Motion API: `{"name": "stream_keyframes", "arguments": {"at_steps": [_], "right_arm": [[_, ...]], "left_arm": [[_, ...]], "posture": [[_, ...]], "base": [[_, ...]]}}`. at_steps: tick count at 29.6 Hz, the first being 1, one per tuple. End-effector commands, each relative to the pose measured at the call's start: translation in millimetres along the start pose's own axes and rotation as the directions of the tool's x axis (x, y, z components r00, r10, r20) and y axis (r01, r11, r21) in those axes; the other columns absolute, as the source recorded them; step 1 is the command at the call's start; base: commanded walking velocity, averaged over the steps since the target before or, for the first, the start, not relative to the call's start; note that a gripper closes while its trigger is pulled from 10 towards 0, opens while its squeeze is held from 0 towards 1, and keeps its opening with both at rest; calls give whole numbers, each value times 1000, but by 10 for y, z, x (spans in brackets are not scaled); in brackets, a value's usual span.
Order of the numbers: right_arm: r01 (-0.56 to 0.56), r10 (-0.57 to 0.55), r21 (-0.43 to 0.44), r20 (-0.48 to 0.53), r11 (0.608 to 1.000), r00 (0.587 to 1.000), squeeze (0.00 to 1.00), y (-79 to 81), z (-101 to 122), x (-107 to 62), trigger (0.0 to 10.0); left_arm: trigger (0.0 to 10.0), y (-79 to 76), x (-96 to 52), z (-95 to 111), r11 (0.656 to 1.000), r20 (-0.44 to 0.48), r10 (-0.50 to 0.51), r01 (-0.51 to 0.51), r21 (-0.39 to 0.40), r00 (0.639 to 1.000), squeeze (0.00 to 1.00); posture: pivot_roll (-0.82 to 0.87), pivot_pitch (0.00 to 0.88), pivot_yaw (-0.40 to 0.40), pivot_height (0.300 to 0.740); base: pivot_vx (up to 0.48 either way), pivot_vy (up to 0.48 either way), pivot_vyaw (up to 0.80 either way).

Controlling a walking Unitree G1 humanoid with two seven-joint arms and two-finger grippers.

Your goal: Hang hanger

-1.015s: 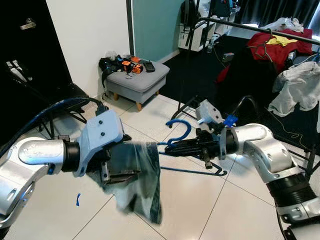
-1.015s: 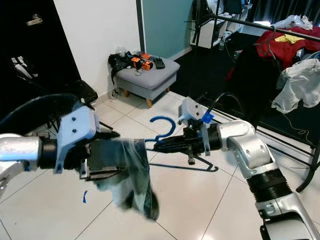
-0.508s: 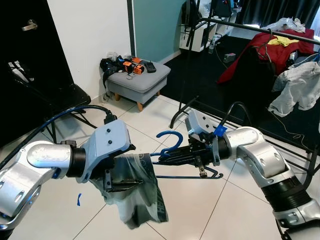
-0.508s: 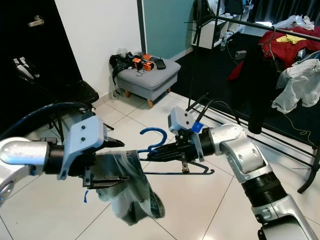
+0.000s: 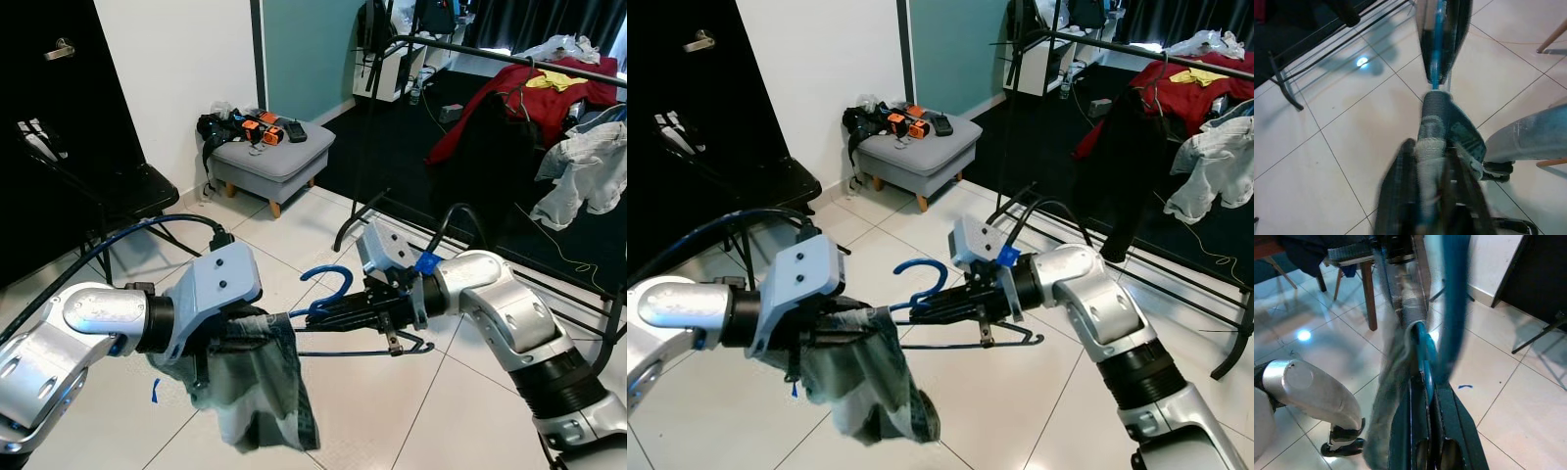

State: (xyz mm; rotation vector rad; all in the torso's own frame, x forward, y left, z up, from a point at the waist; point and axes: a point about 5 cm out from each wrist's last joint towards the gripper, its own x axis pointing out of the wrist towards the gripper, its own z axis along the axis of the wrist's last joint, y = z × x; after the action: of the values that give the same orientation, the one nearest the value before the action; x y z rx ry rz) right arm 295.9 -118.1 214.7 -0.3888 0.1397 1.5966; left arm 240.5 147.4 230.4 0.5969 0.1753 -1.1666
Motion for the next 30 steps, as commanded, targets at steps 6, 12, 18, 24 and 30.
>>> {"name": "stream_keyframes", "arguments": {"at_steps": [6, 12, 18, 24, 30], "right_arm": [[-3, 3, -19, 18, 1000, 1000, 0, 24, 50, 21, 10000], [27, -26, -19, 52, 999, 998, 0, 0, 82, 39, 10000], [65, -66, 12, 95, 998, 993, 1000, -38, 95, 40, 10000], [196, -200, 46, 125, 980, 972, 1000, -157, 46, -84, 10000], [453, -462, 108, 90, 885, 882, 1000, -285, -105, -638, 10000]], "left_arm": [[0, -40, 63, -27, 1000, -3, -27, 27, -14, 1000, 0], [0, -23, 76, -39, 1000, 1, -7, 7, -12, 1000, 0], [0, 58, 60, -42, 998, 18, 58, -58, -12, 998, 0], [0, 295, -55, -80, 973, 25, 231, -231, -2, 973, 0], [0, 441, -255, -170, 937, 1, 342, -341, 79, 940, 0]], "posture": [[-52, 15, 14, 740], [-53, 19, 13, 740], [-53, 23, 14, 740], [-53, 27, 11, 740], [-57, 33, 11, 740]], "base": [[0, 0, 0], [0, 0, 0], [0, 0, 0], [0, 0, 0], [0, 0, 0]]}}
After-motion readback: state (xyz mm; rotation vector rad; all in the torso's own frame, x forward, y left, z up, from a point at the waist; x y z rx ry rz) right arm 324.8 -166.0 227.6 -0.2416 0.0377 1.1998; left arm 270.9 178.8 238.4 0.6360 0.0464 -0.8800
